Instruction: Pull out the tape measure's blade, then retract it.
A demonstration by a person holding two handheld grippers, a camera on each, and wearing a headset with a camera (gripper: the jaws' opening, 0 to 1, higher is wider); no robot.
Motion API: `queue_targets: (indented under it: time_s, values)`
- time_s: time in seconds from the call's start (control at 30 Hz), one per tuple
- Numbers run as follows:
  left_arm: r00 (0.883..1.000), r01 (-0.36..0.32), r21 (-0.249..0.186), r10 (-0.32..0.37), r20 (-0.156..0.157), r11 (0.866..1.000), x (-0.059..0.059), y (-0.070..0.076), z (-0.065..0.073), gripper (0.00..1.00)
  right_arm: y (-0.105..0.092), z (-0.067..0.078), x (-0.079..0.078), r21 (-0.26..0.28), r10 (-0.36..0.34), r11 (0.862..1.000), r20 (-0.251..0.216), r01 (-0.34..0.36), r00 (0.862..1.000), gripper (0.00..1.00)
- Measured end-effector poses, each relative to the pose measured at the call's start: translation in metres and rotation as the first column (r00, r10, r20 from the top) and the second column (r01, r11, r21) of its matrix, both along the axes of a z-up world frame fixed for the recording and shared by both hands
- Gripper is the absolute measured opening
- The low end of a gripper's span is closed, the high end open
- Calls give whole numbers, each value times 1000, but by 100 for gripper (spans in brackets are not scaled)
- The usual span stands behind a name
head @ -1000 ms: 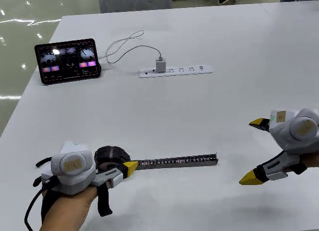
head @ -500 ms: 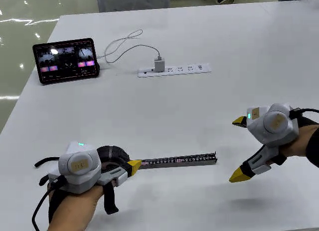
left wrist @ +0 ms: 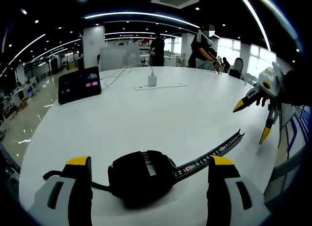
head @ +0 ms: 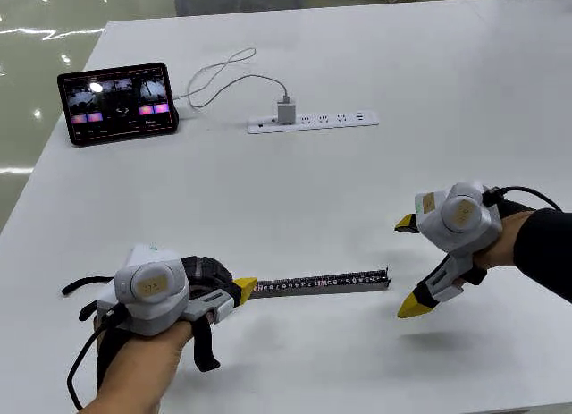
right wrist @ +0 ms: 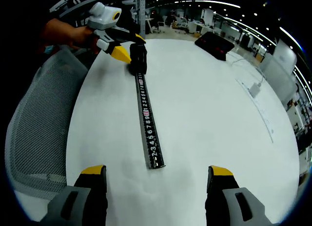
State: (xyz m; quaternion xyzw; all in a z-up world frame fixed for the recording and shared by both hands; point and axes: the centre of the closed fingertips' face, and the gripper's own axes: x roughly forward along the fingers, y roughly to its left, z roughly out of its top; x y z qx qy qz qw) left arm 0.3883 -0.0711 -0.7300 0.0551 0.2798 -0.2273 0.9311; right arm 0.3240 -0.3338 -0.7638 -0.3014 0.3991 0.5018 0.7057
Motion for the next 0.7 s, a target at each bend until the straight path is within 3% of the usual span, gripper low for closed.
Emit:
queue_targets:
  time_s: [0.37, 0.7]
  values:
    - [1000, -3, -7, 3, -11, 1000, -2, 2, -4, 97, 1, -15, -3, -50, 72, 996, -37, -74, 997, 53]
    - [1000, -11, -16, 10, -7, 1000, 0, 5, -3, 97, 7, -21, -1, -63, 107, 992, -49, -110, 993, 45]
